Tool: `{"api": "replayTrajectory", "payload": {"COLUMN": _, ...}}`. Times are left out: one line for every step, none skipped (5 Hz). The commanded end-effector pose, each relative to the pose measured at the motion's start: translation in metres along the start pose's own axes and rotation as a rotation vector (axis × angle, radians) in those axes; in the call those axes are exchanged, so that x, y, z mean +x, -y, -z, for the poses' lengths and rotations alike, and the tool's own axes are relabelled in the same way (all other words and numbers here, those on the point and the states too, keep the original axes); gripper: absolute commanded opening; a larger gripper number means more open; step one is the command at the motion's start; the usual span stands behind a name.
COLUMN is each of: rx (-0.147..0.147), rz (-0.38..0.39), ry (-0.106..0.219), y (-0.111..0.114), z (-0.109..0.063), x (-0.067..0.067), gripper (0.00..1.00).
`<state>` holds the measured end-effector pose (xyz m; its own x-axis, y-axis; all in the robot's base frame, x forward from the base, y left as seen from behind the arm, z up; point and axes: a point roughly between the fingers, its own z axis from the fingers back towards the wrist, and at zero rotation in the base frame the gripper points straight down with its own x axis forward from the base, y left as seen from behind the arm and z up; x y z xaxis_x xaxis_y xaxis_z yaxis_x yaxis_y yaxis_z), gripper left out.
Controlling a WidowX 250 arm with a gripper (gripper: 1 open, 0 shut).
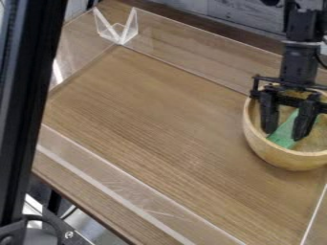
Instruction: Put the green block in the brown bowl
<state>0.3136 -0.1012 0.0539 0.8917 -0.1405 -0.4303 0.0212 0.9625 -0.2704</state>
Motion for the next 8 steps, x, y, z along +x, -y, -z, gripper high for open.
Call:
{"api": "replayTrajectory", "payload": {"rx": 0.003, "rz": 0.021, "ry": 0.099, "y": 0.010, "z": -0.033, "x": -0.006, "gripper": 1.00}}
{"api": "replayTrajectory", "payload": {"rx": 0.014, "rz": 0.019, "ry": 0.127, "y": 0.015, "z": -0.046, "x": -0.012, "gripper": 1.00}}
{"api": "replayTrajectory", "payload": {"rx": 0.005, "rz": 0.026, "ry": 0.153, "y": 0.022, "z": -0.087, "x": -0.031, "gripper": 1.00}}
{"api": "replayTrajectory", "payload": {"rx": -0.018, "rz": 0.025, "ry": 0.174, "y": 0.024, "z": -0.125, "x": -0.055, "gripper": 1.00}}
{"api": "replayTrajectory", "payload": {"rx": 0.013, "rz": 0.033, "ry": 0.203, "y": 0.020, "z": -0.156, "x": -0.067, "gripper": 1.00}}
{"api": "replayTrajectory", "payload": {"rx": 0.025, "rz": 0.001, "ry": 0.183, "y": 0.008, "z": -0.164, "x": -0.060, "gripper": 0.00}}
{"api": "replayTrajectory", "payload": {"rx": 0.045, "rz": 0.007, "ry": 0.159, "y": 0.013, "z": -0.164, "x": -0.046, "gripper": 1.00}}
{"api": "replayTrajectory", "payload": {"rx": 0.067, "rz": 0.016, "ry": 0.171, "y": 0.012, "z": -0.160, "x": -0.032, "gripper": 0.00}}
